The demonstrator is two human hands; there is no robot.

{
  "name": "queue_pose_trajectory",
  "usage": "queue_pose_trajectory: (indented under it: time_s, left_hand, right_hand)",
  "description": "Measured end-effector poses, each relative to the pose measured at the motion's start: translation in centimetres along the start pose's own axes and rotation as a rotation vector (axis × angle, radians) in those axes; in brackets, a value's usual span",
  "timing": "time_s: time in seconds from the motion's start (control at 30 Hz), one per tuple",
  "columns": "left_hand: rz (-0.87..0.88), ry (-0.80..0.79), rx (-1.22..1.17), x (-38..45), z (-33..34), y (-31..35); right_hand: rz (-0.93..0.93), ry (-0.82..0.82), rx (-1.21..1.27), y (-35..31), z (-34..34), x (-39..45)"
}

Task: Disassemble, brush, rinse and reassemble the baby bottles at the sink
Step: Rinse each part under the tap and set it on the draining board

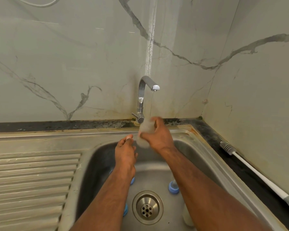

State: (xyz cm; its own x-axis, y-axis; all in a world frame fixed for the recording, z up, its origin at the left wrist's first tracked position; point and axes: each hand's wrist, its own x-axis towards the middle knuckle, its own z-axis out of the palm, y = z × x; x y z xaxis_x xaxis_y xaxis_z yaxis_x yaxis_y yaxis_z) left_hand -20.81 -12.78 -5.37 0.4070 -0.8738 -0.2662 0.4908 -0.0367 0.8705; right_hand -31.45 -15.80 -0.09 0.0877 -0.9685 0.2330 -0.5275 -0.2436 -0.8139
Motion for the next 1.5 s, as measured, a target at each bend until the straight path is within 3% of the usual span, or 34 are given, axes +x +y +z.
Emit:
queue_pose_trajectory:
  time_s: [0.07,0.17,0.23,0.33,0.43,0.53,0.8,0.93,1.0,1.1,1.2,1.3,1.4,1.5]
  left_hand:
    - [0.012,-0.001,-0.002,-0.2,0.1,0.1]
    - [-0.001,-0.003,-0.015,-0.1,0.0,0.2]
    - [0.001,-0.002,-0.016,-0.3,0.1,0.2]
    - [-0.004,-0.005,-0.021,-0.3,0.0,0.3]
    - [0.003,-0.012,-0.021,-0.3,0.1,0.2]
    - [0.004,-0.025,-0.035,-0.3,0.0,0.2]
    - [-0.001,-0.013,-0.058,-0.7,0.1,0.4]
    - [0.001,-0.019,-0.066,-0.9,0.1,0.6]
    - [-0.025,-0.062,-0.083,-1.2,0.2,0.7]
    - [-0.078,-0.232,-0.155,-2.1,0.4,1.1]
    - [-0.080,-0.375,-0.188,-2.8,0.7,1.1]
    - [-0.077,-0.401,-0.185,-2.6,0.4,1.4]
    - [-0.107,-0.401,-0.176,-2.4,0.1,1.5]
    - [-0.124,-0.401,-0.129,-2.6,0.5,1.4]
  right_hand:
    - [-0.007,-0.037,-0.050,0.3,0.1,-0.1]
    - [-0.012,0.046,0.020,0.4,0.0,0.1]
    - [-0.005,-0.033,-0.064,0.7,-0.1,-0.1]
    - [-0.008,0.052,0.005,1.2,0.1,0.1]
    - [-0.016,-0.039,-0.050,1.6,-0.1,0.2]
    - [-0.038,0.055,0.036,1.4,-0.2,0.6]
    - [-0.034,-0.077,-0.029,1.8,0.2,0.9]
    - [0.001,0.024,0.131,1.7,-0.2,1.4]
    - [0.044,-0.061,0.112,2.3,-0.1,1.5]
    - [0.121,-0.123,0.325,2.2,0.3,1.7]
    - [0.164,-0.093,0.413,1.1,0.9,1.8]
    - [0.278,-0.133,0.499,0.6,1.3,2.5]
    - [0.418,-0.312,0.879,0.8,0.2,2.6]
    - [0.426,-0.321,0.858,1.4,0.1,2.9]
